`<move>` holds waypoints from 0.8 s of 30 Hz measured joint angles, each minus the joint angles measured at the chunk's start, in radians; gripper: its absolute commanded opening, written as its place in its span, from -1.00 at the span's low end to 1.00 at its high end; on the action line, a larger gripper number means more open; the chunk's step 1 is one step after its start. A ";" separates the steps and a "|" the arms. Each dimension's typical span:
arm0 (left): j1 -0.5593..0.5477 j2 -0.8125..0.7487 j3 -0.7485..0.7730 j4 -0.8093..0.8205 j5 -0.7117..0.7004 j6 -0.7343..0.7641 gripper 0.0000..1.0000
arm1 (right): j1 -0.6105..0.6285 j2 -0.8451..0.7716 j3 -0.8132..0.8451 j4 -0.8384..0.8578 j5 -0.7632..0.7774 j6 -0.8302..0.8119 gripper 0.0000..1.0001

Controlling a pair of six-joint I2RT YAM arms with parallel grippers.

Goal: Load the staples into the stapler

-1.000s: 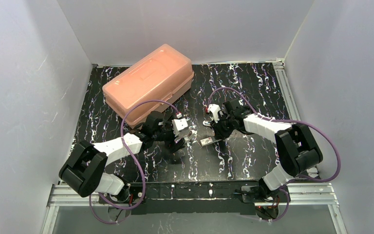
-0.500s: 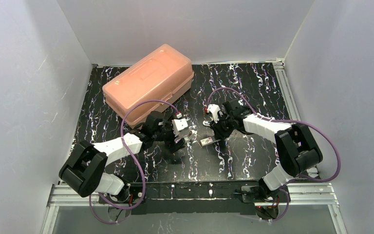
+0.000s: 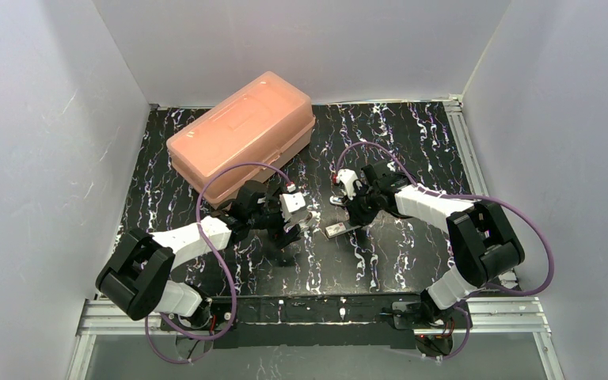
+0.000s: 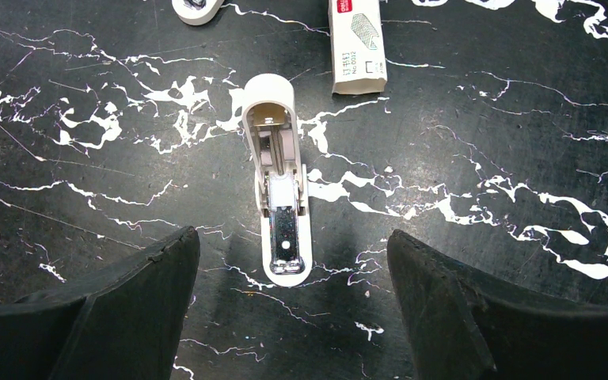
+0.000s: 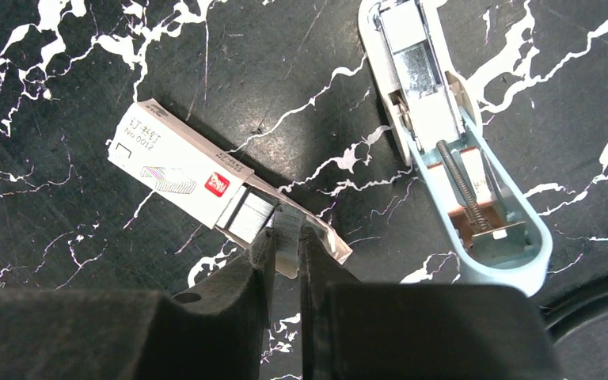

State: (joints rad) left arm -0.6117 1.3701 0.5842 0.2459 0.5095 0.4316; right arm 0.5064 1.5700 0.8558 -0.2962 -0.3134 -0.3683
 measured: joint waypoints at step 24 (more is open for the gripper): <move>0.000 0.000 0.000 0.000 0.000 0.008 0.72 | 0.000 0.000 0.023 -0.047 0.026 -0.018 -0.29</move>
State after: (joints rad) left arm -0.6113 1.3701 0.5842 0.2459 0.5095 0.4393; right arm 0.5064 1.5700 0.8783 -0.3428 -0.2878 -0.3859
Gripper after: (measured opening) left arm 0.860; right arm 0.342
